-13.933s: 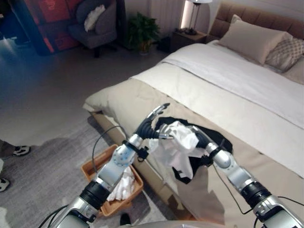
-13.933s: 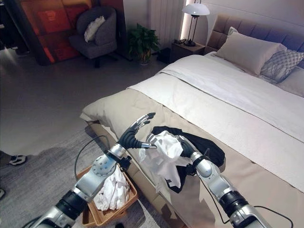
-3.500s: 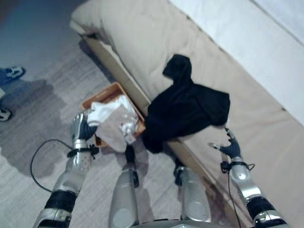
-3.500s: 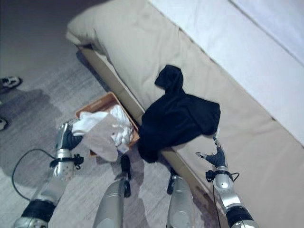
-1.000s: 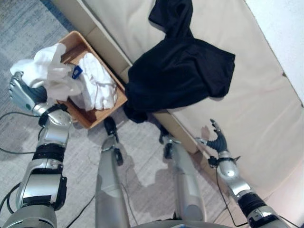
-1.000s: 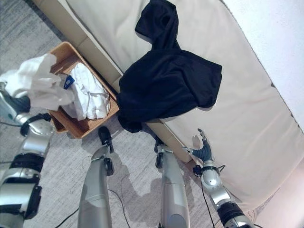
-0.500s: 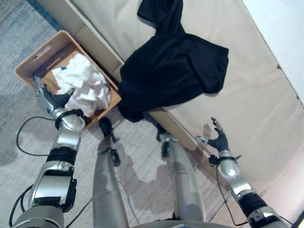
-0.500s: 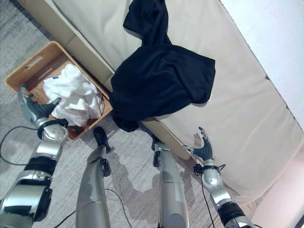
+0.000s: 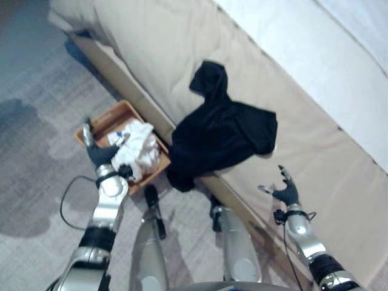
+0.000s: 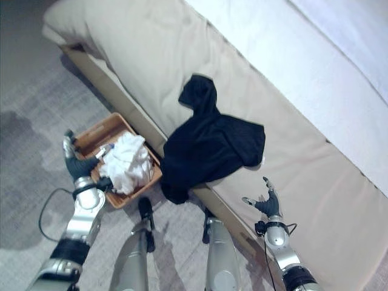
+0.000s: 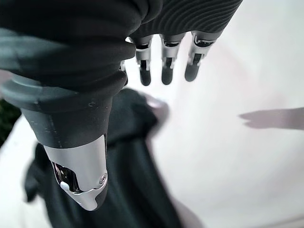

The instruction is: Pick up clothes into the bucket

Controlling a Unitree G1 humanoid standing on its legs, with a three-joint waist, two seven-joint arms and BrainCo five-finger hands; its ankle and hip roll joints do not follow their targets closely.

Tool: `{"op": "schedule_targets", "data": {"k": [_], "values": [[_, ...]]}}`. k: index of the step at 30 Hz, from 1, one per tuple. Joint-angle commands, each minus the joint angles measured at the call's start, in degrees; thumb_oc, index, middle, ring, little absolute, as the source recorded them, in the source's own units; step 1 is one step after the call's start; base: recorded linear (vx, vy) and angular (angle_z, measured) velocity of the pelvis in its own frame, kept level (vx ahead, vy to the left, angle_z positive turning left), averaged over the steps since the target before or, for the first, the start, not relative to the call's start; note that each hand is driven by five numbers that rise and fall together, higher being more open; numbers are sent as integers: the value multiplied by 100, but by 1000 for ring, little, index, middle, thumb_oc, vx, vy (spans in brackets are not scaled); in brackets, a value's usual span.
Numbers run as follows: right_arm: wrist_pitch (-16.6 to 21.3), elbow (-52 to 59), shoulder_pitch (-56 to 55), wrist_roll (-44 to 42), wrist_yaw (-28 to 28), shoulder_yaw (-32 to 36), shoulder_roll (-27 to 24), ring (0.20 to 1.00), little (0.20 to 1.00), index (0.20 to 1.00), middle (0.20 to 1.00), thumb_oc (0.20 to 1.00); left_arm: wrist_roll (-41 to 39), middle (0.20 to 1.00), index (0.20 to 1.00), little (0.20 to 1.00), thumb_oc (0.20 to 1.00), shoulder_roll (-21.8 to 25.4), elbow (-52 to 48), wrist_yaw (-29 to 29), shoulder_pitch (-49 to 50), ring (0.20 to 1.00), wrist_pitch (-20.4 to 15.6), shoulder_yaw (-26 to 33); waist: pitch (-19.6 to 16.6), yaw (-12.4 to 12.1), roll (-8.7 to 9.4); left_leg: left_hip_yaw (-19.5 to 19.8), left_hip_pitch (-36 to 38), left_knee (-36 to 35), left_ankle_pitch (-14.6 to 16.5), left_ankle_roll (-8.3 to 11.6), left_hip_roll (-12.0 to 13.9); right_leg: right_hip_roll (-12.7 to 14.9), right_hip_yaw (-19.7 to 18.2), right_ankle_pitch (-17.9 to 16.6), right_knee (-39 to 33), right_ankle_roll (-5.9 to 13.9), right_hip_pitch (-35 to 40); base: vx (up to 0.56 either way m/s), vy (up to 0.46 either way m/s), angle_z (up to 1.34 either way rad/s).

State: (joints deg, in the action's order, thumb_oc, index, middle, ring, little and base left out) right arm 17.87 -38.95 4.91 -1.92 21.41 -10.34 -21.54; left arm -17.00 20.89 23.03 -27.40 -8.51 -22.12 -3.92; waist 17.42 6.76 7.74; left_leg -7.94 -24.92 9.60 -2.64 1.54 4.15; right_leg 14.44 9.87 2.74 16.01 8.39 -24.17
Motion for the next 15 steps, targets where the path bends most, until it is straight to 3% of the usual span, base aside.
{"op": "schedule_targets", "data": {"k": [1, 3, 8, 11, 12, 15], "values": [[-116, -186, 379, 22, -144, 54, -167, 1000, 1000, 1000, 1000, 1000, -594, 1000, 1000, 1000, 1000, 96, -493, 1278, 229, 1000, -409, -253, -72, -88, -48, 91, 559, -137, 265, 79, 34, 54, -49, -1408, -605, 265, 51, 110, -26, 6], [-240, -305, 790, 374, -233, -309, -129, 1000, 1000, 1000, 1000, 1000, -696, 1000, 1000, 1000, 1000, 68, -524, 1776, 540, 1000, -314, -533, -173, -228, -106, 62, 940, -381, 197, 88, 23, 32, -10, -1386, -850, 277, 439, 94, -31, -9], [-400, -406, 1343, 829, -169, -732, -12, 1000, 1000, 1000, 1000, 1000, -680, 1000, 1000, 1000, 1000, 61, -559, 2023, 770, 1000, -170, -855, -303, -398, -227, 110, 1256, -639, 82, 96, -15, 74, 114, -1249, -946, 265, 750, 48, -48, -3], [-491, -415, 1857, 1005, -51, -964, 26, 1000, 1000, 1000, 1000, 1000, -619, 1000, 1000, 1000, 1000, 116, -626, 2028, 702, 1000, -128, -1068, -176, -519, -306, 155, 1174, -383, 174, 71, -17, 103, 112, -1116, -756, 210, 667, -64, -52, 16], [-577, -579, 2295, 1090, 55, -1114, 52, 1000, 1000, 1000, 1000, 1000, -603, 1000, 1000, 1000, 1000, 185, -774, 1989, 617, 1000, -121, -1209, 18, -622, -385, 214, 1003, -2, 296, 32, -8, 109, 61, -1012, -465, 145, 522, -114, -40, 6], [-663, -562, 2655, 1236, 137, -1225, 9, 1000, 1000, 1000, 1000, 1000, -712, 1000, 1000, 1000, 1000, 198, -862, 1954, 534, 1000, -113, -1260, 202, -657, -458, 243, 751, 349, 362, -12, 5, 112, 23, -939, -180, 87, 318, -133, -20, 7]]}}
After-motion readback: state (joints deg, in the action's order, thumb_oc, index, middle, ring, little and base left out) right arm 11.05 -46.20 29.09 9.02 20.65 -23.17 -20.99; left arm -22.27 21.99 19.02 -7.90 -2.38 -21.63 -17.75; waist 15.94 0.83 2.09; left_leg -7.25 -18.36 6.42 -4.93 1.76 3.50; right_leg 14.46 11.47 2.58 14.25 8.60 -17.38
